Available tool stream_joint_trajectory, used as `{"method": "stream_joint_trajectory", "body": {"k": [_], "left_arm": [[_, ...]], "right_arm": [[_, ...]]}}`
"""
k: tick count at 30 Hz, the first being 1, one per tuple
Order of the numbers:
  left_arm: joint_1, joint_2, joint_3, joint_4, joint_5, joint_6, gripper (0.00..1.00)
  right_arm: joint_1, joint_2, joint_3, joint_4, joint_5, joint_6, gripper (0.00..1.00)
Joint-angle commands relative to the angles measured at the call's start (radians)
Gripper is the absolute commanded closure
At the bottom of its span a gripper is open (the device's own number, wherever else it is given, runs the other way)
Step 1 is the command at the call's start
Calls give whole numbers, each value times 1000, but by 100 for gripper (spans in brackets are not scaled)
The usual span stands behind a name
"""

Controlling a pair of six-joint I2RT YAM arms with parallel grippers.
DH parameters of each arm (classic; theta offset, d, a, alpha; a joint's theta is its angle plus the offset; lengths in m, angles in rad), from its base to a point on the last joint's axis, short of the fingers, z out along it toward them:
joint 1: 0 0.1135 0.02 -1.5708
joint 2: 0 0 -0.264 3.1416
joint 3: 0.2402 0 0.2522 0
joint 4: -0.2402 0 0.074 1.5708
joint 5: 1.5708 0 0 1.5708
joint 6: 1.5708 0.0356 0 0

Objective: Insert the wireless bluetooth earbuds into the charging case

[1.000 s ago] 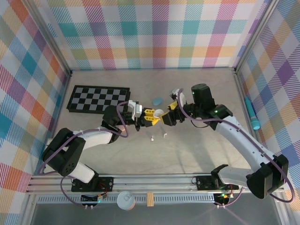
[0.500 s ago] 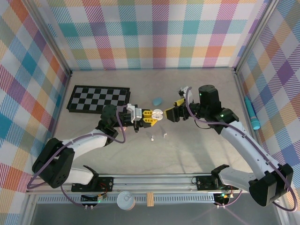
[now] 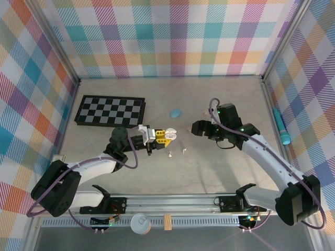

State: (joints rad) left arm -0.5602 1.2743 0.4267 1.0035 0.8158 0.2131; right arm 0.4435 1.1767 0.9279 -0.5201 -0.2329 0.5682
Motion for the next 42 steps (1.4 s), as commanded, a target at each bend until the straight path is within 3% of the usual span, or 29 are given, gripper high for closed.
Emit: {"method": "stream_joint_trajectory", "body": {"k": [1,6,13,29,42], "left_arm": [[13,-12,-24,124,-28,-23,99],[17,-38,-51,82,-23,16,99],[17,-79,-39,-89,-24,123,99],[20,-117,-45,-194,-53,212,99],[28,-115,-33,-228,-28,234,99]], "right_arm": [[0,47,-1,-92,9,113,26],[5,177,12,-112,-42,144,41],[7,387,163,-257,-76,66,40],[62,820,587,-593,-113,56,42],[77,930,612,-572,-131,76,62]]}}
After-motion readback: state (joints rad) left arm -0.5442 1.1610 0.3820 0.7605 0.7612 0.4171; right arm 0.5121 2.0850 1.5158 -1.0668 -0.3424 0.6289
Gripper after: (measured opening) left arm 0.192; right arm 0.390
